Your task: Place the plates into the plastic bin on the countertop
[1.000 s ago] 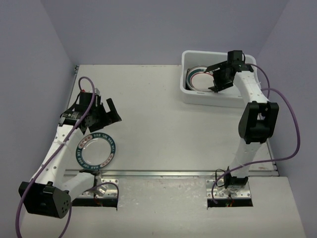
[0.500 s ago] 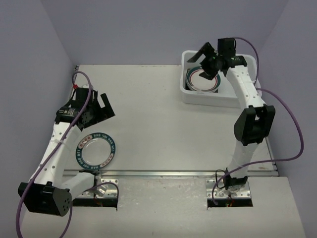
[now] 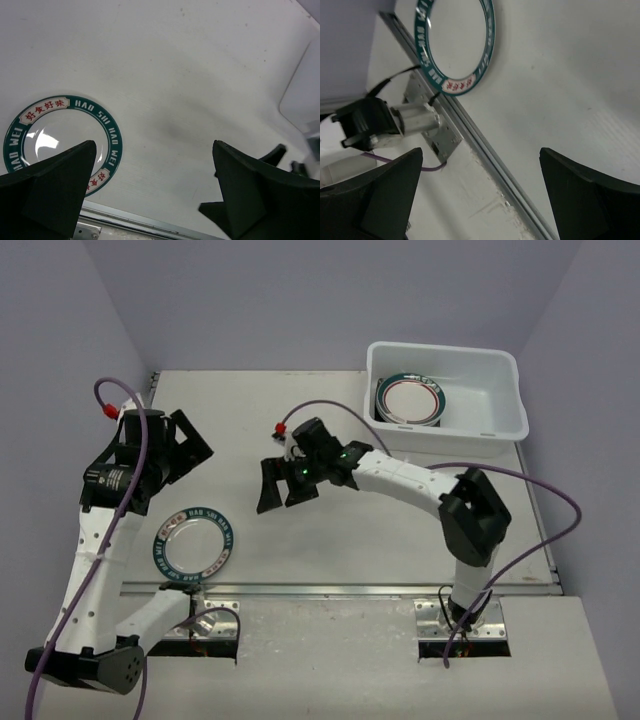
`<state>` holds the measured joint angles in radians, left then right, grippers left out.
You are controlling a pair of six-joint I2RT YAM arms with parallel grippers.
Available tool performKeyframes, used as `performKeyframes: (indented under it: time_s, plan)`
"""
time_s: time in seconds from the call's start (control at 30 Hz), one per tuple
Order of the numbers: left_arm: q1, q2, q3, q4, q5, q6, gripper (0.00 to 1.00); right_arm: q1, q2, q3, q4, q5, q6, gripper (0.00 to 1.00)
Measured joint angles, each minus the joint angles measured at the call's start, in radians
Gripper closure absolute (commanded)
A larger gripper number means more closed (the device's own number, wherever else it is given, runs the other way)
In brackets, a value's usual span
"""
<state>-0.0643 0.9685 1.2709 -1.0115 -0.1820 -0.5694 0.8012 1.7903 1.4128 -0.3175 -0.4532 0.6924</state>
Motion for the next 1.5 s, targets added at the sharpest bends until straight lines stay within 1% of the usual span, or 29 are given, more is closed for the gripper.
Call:
performKeyframes:
  time_s: [0.13,0.3,0.53,0.7,0.9,0.93,1.03,1.07,1.1,1.13,1.17,1.23,1.37,1.5]
  plan:
    - [0.000,-0.047,0.000,-0.067,-0.078,-0.048,0.00,0.117,0.163,-0.028,0.033,-0.017,0.029,0.01]
    - [-0.001,-0.113,-0.007,-0.117,-0.122,-0.079,0.00,0.218,0.292,-0.028,0.096,-0.055,0.082,0.01]
    - [-0.007,-0.146,-0.041,-0.150,-0.135,-0.095,0.00,0.206,0.375,-0.028,0.197,-0.084,0.157,0.02]
    - [-0.010,-0.150,-0.057,-0.152,-0.131,-0.096,0.00,0.196,0.412,-0.005,0.266,-0.095,0.201,0.07]
    - [-0.017,-0.140,-0.058,-0.151,-0.107,-0.098,0.00,0.196,0.544,0.150,0.340,-0.099,0.285,0.29]
    - [-0.019,-0.138,-0.058,-0.150,-0.103,-0.098,0.00,0.196,0.568,0.177,0.352,-0.095,0.307,0.37]
    - [-0.024,-0.137,-0.058,-0.150,-0.094,-0.098,0.00,0.195,0.608,0.210,0.394,-0.083,0.369,0.72]
    - [-0.026,-0.137,-0.058,-0.150,-0.093,-0.098,0.00,0.195,0.614,0.208,0.412,-0.068,0.390,0.82]
    - [-0.028,-0.137,-0.058,-0.150,-0.093,-0.098,0.00,0.194,0.619,0.201,0.429,-0.050,0.410,0.84]
    - [-0.030,-0.136,-0.058,-0.149,-0.093,-0.098,0.00,0.192,0.634,0.189,0.445,-0.040,0.433,0.94]
    - [-0.032,-0.133,-0.058,-0.149,-0.093,-0.098,0.00,0.189,0.651,0.180,0.468,-0.053,0.465,0.99]
    - [-0.035,-0.132,-0.058,-0.148,-0.092,-0.098,0.00,0.181,0.667,0.181,0.502,-0.088,0.501,1.00]
    - [-0.041,-0.139,-0.060,-0.144,-0.093,-0.098,0.00,0.174,0.665,0.175,0.519,-0.076,0.521,1.00]
    - [-0.042,-0.140,-0.060,-0.140,-0.094,-0.098,0.00,0.155,0.611,0.134,0.484,-0.058,0.515,1.00]
